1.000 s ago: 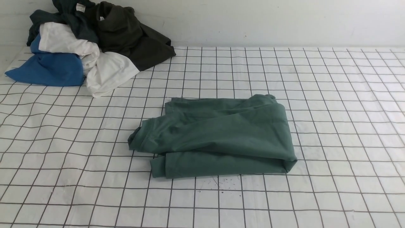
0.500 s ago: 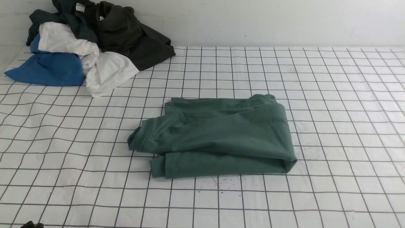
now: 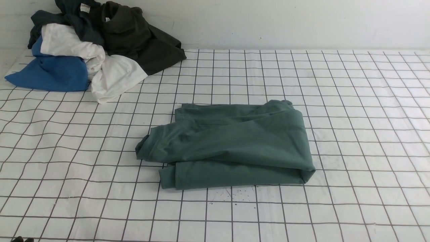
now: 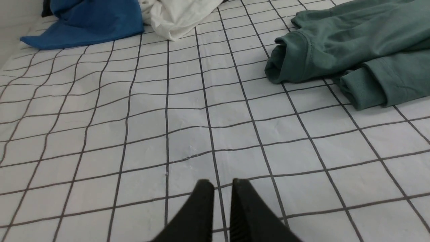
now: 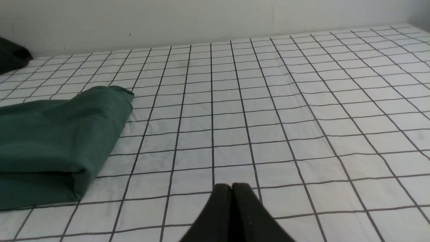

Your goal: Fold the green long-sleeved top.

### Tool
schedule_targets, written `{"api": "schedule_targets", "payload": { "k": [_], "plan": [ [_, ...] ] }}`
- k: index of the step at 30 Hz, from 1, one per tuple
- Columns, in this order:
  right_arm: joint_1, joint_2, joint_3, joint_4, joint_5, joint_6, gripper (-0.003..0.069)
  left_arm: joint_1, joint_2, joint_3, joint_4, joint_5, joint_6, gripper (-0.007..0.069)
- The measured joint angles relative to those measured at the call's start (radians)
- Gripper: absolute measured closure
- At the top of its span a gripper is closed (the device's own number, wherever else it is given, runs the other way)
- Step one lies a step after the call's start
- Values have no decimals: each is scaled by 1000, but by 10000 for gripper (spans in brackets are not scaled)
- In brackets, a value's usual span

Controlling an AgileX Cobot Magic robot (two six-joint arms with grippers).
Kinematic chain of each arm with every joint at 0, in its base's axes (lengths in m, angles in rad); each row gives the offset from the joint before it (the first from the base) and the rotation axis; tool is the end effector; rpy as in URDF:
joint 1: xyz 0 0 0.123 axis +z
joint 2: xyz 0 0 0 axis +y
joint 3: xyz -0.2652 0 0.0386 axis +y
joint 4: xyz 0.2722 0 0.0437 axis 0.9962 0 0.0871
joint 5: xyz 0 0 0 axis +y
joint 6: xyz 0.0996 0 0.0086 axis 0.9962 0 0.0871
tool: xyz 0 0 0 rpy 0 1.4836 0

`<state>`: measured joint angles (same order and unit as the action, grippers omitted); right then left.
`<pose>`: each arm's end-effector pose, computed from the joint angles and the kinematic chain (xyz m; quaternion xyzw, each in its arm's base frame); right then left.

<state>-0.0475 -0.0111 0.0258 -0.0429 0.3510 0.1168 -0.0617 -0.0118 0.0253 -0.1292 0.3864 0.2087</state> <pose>0.1031 -0.0064 0.1708 0.0539 0.7965 0.0029 0.6022 0.1017 -0.0112 0.1679 0.0750 0.8041 -0.0116 0.5896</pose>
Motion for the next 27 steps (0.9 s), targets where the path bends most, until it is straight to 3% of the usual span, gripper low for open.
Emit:
{"api": "schedule_targets", "payload": {
  "k": [27],
  "plan": [
    [0,0,0,0,1,0,669,10,0,0,-11,-3,-1,560]
  ]
}}
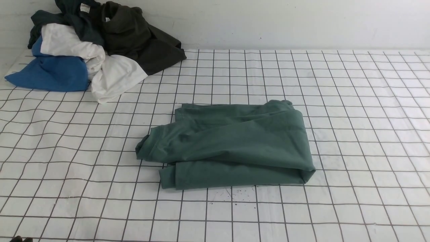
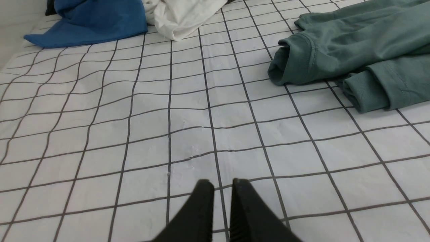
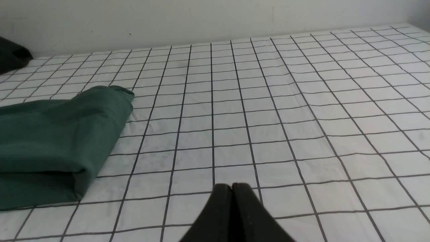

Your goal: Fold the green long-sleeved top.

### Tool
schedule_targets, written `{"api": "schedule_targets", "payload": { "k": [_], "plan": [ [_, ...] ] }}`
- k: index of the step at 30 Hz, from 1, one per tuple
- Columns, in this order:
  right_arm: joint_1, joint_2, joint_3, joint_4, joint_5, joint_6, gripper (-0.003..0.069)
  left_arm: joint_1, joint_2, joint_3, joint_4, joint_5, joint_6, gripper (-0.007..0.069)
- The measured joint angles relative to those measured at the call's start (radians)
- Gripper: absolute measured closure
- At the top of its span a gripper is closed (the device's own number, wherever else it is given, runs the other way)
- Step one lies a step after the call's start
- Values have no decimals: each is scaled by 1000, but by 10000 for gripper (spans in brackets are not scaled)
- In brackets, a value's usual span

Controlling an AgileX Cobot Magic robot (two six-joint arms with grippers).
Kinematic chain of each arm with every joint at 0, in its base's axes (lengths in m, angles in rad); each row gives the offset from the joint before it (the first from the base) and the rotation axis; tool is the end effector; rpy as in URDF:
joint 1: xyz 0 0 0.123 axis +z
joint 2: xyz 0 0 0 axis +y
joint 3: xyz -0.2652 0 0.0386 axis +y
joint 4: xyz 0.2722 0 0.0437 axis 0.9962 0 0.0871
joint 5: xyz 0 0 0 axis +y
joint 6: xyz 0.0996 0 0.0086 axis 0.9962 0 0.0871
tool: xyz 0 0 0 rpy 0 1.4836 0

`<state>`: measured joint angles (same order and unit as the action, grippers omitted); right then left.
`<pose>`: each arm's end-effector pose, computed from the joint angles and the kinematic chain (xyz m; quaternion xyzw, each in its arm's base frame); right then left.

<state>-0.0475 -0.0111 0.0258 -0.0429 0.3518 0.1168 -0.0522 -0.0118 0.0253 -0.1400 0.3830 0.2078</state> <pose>0.1031 -0.0064 0.1707 0.0539 0.7967 0.0028 0.6019 0.1019 -0.0106 0.1683 0.0678 0.8036 -0.0135 0.5911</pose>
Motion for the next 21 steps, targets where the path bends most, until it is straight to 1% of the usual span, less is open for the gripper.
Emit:
{"api": "schedule_targets", "payload": {
  "k": [3,7,10,14,18,21],
  "plan": [
    [0,0,0,0,0,0,669,16,0,0,0,0,0,560],
    [0,0,0,0,0,0,669,92,0,0,0,0,0,560],
    [0,0,0,0,0,0,669,118,0,0,0,0,0,560],
    [0,0,0,0,0,0,669,105,0,0,0,0,0,560],
    [0,0,0,0,0,0,669,36,0,0,0,0,0,560],
    [0,0,0,0,0,0,669,7,0,0,0,0,0,560]
  ]
}}
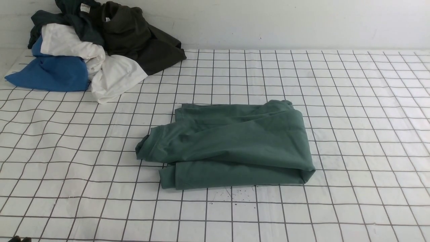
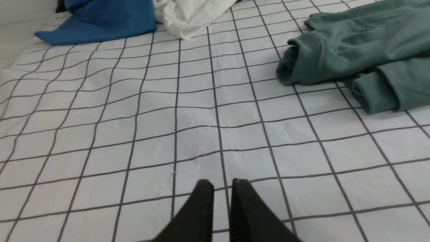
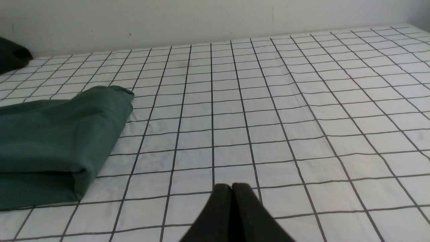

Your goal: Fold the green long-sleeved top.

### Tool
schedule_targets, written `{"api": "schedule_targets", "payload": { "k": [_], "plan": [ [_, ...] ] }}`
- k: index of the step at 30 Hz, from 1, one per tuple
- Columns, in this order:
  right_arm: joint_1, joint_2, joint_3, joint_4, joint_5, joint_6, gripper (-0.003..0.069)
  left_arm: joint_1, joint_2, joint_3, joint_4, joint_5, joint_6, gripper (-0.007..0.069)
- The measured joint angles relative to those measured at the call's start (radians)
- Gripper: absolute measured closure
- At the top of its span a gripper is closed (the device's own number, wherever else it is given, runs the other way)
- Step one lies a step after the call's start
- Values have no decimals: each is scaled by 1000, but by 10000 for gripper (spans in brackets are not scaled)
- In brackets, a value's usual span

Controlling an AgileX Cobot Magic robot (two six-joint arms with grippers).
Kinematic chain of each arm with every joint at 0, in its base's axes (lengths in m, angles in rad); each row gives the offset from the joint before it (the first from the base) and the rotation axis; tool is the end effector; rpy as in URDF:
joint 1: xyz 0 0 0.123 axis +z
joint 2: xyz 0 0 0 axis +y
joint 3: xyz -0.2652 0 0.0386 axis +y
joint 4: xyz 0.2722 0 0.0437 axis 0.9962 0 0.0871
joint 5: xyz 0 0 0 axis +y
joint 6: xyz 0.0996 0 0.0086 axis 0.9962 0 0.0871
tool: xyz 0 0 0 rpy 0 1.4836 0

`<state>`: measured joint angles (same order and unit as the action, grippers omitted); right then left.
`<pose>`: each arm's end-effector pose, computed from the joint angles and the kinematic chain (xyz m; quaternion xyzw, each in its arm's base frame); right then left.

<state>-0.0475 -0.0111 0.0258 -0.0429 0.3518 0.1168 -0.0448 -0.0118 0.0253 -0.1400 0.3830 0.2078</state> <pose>0.1031 -0.0064 0.1707 0.0539 0.7967 0.0028 0.6019 0.1020 -0.0098 0.1683 0.0648 0.8039 -0.0113 0.5912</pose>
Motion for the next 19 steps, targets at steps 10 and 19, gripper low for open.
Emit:
{"api": "schedule_targets", "payload": {
  "k": [10,19],
  "plan": [
    [0,0,0,0,0,0,669,-40,0,0,0,0,0,560],
    [0,0,0,0,0,0,669,-40,0,0,0,0,0,560]
  ]
}}
